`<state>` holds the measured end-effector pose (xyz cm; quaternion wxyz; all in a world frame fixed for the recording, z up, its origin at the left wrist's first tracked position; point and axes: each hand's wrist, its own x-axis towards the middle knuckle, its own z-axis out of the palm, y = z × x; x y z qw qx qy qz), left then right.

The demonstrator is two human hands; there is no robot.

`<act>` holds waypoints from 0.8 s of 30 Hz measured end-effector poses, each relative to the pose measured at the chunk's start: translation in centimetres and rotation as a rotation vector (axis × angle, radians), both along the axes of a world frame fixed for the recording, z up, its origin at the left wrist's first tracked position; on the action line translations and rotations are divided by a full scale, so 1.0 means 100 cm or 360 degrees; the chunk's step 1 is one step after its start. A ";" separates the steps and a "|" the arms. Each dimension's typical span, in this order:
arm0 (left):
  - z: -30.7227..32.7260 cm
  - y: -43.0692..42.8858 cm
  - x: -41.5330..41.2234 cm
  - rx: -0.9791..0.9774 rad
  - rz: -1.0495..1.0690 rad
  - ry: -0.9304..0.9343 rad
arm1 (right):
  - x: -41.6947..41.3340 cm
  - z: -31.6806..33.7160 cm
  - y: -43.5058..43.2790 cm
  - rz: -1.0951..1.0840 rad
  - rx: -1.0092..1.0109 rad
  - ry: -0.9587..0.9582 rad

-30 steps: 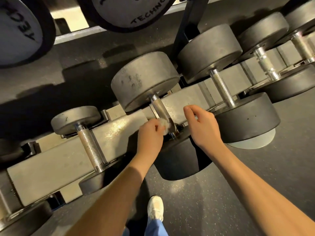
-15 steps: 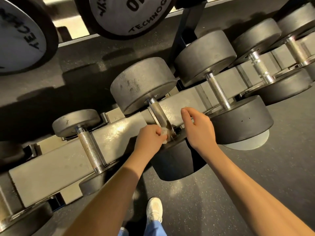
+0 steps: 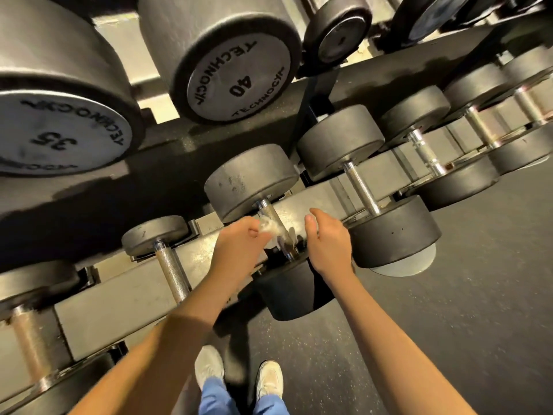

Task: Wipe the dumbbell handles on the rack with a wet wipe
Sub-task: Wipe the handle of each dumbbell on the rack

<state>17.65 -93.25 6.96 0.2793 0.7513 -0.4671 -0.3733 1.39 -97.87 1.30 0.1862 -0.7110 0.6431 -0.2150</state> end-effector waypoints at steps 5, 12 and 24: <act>0.046 0.000 0.017 -0.0041 0.0063 0.0163 | 0.005 0.019 0.002 -0.0022 0.0288 -0.0152; 0.116 -0.009 0.054 -0.0324 0.0318 0.0111 | 0.048 0.123 -0.022 0.0116 0.0290 -0.0588; 0.222 -0.089 0.122 -0.0876 0.0538 -0.0038 | 0.142 0.251 -0.146 0.0093 -0.0440 -0.0121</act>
